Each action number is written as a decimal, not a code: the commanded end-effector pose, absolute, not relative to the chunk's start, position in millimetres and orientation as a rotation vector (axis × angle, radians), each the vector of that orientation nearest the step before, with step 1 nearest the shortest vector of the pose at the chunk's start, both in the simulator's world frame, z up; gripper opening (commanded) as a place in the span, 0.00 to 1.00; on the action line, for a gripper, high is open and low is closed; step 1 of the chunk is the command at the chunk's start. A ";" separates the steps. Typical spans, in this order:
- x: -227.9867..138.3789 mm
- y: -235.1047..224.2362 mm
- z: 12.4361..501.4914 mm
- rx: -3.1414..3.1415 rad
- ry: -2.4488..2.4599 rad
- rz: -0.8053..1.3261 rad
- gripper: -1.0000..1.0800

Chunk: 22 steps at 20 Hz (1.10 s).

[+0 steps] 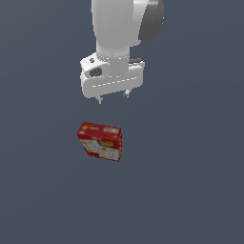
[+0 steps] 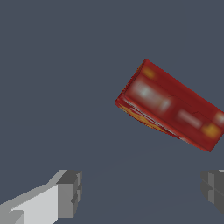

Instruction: Pick up the object and move it to a goal position.

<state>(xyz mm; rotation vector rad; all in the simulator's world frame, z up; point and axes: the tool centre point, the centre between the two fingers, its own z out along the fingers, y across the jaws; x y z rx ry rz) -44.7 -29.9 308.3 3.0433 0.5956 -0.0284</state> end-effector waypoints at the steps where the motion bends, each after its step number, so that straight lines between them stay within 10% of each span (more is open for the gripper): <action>1: -39.7 -32.8 305.2 3.027 0.685 -0.029 0.96; 22: -0.9 -58.2 275.8 2.796 1.396 -0.023 0.96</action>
